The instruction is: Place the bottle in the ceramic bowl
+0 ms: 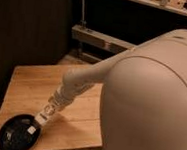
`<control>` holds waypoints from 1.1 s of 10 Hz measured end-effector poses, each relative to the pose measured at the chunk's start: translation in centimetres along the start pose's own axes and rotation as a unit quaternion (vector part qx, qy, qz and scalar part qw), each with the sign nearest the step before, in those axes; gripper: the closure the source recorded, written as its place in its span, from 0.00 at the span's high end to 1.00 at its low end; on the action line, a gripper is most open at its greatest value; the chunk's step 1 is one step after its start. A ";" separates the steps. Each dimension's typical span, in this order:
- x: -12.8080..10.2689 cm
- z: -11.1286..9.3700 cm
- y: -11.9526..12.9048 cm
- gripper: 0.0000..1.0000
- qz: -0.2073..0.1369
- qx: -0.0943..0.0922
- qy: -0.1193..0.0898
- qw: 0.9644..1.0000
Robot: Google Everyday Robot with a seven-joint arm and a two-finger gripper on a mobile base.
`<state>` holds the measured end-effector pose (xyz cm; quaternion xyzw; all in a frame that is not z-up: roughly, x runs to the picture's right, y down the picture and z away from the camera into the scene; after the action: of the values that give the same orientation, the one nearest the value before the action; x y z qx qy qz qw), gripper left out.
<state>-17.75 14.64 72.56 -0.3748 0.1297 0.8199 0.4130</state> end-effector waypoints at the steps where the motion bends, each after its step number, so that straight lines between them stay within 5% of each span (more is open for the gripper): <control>1: 0.2 0.4 0.0 0.00 -0.010 -0.011 0.008 1.000; 5: 0.9 0.9 0.4 0.00 -0.043 -0.060 0.026 0.997; 11: 1.6 1.6 2.1 0.00 -0.102 -0.097 0.026 0.990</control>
<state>-20.76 15.10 72.30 -0.4459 0.0213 0.7719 0.4527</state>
